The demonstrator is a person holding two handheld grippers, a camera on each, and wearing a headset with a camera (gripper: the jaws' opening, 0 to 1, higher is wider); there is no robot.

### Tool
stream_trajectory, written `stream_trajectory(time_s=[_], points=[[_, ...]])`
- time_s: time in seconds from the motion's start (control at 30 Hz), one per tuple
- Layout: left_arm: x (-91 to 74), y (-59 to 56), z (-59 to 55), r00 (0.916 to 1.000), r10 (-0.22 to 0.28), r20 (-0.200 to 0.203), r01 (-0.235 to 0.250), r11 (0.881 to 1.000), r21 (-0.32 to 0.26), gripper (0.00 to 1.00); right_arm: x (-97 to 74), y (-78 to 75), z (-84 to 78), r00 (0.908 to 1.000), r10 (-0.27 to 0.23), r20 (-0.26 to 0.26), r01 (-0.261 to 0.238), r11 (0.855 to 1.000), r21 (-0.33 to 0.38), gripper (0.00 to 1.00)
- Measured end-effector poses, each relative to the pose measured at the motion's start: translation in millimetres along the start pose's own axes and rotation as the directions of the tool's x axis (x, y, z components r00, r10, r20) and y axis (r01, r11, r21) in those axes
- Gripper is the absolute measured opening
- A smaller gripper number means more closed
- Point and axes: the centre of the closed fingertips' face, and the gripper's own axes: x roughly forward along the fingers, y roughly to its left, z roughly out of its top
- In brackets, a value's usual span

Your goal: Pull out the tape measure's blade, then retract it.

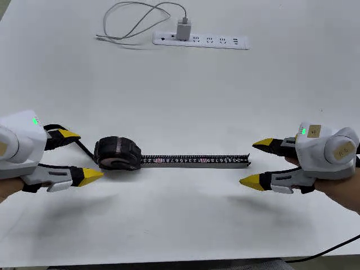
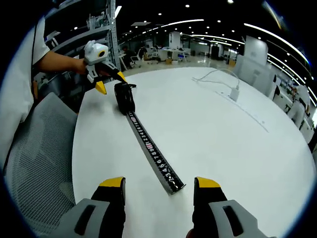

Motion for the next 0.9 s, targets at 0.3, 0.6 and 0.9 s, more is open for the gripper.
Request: stream_trajectory(time_s=[0.3, 0.6, 0.9], points=[[-13.6, -9.0, -8.4, 0.9994, 0.021, 0.026, -0.02, 0.998, -0.053, 0.59, -5.7, 13.5, -2.4, 0.9997, -0.009, 0.022, 0.008, 0.999, 0.047, 0.6], [-27.4, -22.9, -14.1, 0.9959, 0.055, 0.072, -0.047, 0.993, -0.111, 0.7, -16.4, 23.0, -5.9, 0.9985, -0.035, 0.043, 0.031, 0.996, 0.085, 0.73], [-37.5, -26.9, -17.8, 0.9884, 0.098, 0.117, -0.078, 0.983, -0.166, 0.83, -26.3, 27.7, -11.6, 0.9972, -0.057, 0.049, 0.051, 0.993, 0.108, 0.81]])
